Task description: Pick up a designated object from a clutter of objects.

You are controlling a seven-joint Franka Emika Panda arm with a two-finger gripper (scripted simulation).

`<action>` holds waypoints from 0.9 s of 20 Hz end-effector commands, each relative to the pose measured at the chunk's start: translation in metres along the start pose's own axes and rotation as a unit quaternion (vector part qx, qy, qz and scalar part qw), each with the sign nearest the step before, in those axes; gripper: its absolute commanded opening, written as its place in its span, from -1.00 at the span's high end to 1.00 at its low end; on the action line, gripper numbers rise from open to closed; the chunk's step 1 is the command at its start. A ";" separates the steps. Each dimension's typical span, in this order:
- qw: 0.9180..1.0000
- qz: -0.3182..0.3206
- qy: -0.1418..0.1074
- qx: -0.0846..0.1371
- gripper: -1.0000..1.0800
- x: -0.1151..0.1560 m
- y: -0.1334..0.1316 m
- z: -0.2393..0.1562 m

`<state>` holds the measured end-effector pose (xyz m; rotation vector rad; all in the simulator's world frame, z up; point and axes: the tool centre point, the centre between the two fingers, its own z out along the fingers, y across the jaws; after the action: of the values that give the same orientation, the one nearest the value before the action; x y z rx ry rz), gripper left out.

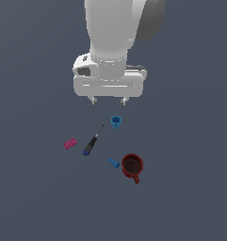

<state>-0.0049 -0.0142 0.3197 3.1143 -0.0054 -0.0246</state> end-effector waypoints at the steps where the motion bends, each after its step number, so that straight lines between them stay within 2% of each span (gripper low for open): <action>1: 1.000 0.000 0.000 0.000 -0.92 0.000 0.000 0.000; 10: 0.999 -0.041 0.003 -0.006 -0.92 0.002 -0.027 -0.010; 18: 1.000 -0.030 0.003 -0.003 -0.92 0.005 -0.022 0.003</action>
<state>-0.0010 0.0092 0.3202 3.1063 0.0981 -0.0146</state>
